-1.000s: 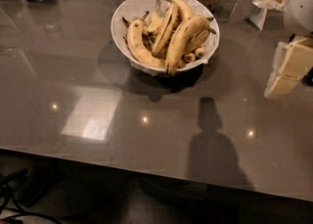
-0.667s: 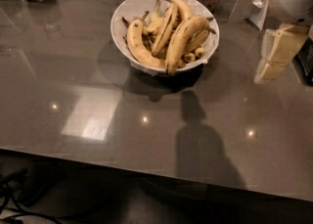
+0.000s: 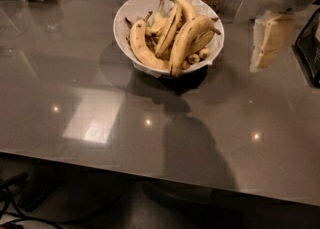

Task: Pick banana from white bowl

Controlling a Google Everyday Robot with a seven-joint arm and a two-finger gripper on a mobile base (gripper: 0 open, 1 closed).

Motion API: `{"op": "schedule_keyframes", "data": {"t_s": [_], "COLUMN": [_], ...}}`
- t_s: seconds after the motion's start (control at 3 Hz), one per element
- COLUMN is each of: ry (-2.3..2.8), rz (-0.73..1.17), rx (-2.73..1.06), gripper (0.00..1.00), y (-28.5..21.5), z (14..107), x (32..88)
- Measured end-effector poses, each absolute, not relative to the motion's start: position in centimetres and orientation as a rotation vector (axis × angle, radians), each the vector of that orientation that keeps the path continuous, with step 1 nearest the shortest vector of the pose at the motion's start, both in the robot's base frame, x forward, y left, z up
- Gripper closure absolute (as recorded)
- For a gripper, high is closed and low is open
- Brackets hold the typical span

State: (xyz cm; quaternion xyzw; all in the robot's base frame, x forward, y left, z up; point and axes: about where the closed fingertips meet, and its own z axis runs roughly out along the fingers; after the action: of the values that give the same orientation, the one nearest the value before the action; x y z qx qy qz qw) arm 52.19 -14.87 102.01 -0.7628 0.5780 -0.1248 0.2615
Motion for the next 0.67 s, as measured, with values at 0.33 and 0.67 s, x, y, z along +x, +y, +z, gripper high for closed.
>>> {"op": "schedule_keyframes", "data": {"t_s": [0.33, 0.67], "ry": [1.483, 1.370], "rz": [-0.394, -0.444], "rx": [-2.170, -2.314], "gripper": [0.00, 0.00], "y": [-13.8, -12.0], "z": [102.0, 101.7], "x": [54.1, 57.2]}}
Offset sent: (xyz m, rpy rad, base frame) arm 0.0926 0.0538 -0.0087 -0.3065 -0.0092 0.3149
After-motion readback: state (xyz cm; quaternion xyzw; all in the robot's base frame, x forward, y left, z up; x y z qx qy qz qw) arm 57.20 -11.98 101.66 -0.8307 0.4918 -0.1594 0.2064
